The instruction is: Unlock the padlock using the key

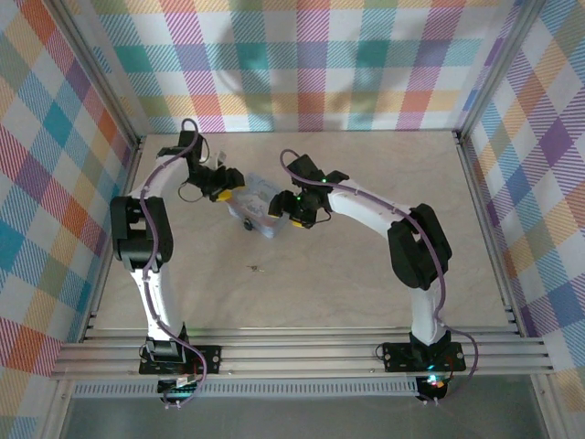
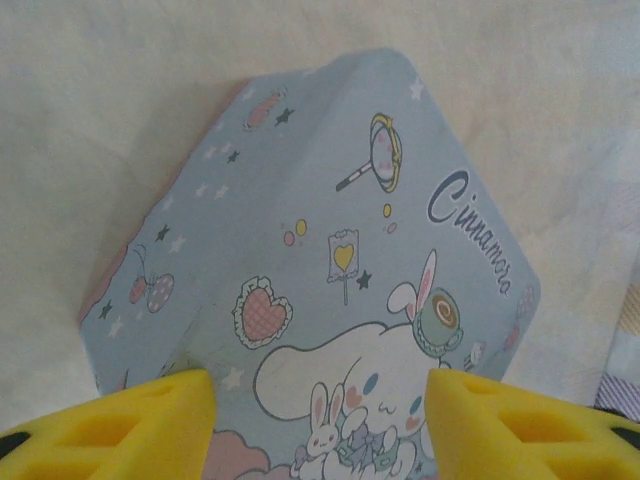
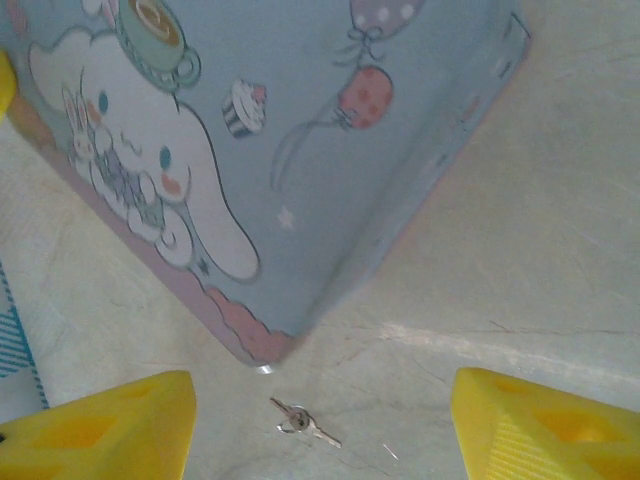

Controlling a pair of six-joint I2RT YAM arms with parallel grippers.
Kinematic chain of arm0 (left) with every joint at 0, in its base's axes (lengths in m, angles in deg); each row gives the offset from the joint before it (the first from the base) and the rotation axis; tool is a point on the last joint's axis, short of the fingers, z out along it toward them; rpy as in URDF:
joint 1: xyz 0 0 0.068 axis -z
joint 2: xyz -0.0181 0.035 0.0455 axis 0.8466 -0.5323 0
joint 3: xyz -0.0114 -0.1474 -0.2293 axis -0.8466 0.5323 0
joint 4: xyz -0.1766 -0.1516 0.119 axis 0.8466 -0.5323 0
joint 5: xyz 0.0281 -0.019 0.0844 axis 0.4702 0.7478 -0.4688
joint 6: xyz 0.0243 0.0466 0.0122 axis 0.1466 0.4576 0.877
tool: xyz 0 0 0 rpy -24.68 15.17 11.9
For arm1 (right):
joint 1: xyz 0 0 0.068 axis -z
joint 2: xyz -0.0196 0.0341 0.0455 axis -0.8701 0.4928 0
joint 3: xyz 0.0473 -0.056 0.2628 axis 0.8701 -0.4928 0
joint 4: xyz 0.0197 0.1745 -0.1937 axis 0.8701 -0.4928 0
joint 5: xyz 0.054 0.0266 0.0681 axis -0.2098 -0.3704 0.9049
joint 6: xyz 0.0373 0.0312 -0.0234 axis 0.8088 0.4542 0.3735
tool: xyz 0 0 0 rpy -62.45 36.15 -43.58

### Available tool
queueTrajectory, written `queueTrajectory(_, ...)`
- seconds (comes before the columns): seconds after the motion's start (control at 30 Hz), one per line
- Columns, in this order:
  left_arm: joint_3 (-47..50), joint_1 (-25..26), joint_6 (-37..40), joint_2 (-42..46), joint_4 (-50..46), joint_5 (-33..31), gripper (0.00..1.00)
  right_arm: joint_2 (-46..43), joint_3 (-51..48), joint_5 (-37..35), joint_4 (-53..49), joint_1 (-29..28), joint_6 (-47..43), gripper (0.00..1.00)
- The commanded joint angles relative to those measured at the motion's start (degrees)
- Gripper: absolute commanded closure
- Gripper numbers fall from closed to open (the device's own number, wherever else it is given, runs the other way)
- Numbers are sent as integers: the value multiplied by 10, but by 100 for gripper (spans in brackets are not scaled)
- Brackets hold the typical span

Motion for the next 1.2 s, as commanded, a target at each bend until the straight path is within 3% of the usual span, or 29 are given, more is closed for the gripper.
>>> queueTrajectory(0.0, 50, 33, -20, 29, -19, 12, 41, -57, -20, -18, -26, 1, 29, 30)
queueTrajectory(0.3, -10, 29, 19, 63, -93, -34, 40, -106, -73, -35, -29, 2, 53, 30)
queueTrajectory(0.47, -86, 9, 5, 27, -105, -73, 40, -66, -47, -12, -41, 8, 40, 31)
queueTrajectory(0.67, -137, 8, 2, -40, -120, -58, 40, -66, -57, -2, -25, 36, 32, 31)
queueTrajectory(0.8, -128, 20, -4, -55, -114, -52, 40, -77, -91, 9, -6, 58, 16, 31)
queueTrajectory(0.93, -99, 39, -22, -55, -95, -34, 41, -51, -115, 66, 57, 75, 23, 32)
queueTrajectory(1.17, -15, 79, -75, -38, -36, -3, 43, 5, -57, 113, 86, 89, -1, 43)
